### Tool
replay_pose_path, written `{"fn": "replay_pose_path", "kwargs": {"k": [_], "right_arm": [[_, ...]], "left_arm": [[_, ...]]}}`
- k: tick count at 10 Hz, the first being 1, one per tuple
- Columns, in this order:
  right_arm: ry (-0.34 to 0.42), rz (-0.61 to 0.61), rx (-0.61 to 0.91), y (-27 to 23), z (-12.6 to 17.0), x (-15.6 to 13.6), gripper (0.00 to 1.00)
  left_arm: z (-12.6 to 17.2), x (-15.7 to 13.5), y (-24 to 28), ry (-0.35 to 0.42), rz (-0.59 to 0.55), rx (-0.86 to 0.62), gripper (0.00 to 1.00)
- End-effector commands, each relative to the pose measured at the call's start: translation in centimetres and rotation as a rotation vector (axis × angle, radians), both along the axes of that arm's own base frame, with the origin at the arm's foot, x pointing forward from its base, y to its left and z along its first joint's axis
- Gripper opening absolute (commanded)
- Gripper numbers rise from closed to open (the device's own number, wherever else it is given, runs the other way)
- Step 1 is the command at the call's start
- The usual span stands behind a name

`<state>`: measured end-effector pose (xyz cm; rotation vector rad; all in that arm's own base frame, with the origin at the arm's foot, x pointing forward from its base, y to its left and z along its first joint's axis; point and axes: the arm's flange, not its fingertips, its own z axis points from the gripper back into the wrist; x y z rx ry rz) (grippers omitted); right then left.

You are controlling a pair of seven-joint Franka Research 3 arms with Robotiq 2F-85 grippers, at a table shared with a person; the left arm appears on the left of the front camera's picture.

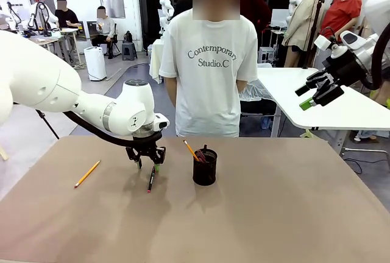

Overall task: Place the pens into the pen holder.
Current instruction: Pick up a writing instrument from the table and place it into the Pen holder.

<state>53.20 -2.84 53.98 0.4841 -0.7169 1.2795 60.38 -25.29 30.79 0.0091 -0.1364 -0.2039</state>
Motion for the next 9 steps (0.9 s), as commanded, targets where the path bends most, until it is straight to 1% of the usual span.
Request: {"fn": "replay_pose_path", "kwargs": {"k": [1, 2, 6, 9], "right_arm": [[0.019, -0.014, -0.011, 0.2, 0.3, -0.3, 1.0], [0.019, -0.014, -0.011, 0.2, 0.3, -0.3, 1.0], [0.019, -0.014, -0.011, 0.2, 0.3, -0.3, 1.0], [0.019, -0.014, -0.011, 0.2, 0.3, -0.3, 1.0]], "left_arm": [[-0.2, 0.5, -0.5, -0.013, 0.024, 0.035, 0.07], [-0.2, 0.5, -0.5, -0.011, 0.024, 0.038, 0.0], [-0.2, 0.1, -0.9, -0.006, 0.028, 0.043, 0.0], [0.8, -0.8, -0.8, -0.004, 0.008, 0.037, 0.0]]}}
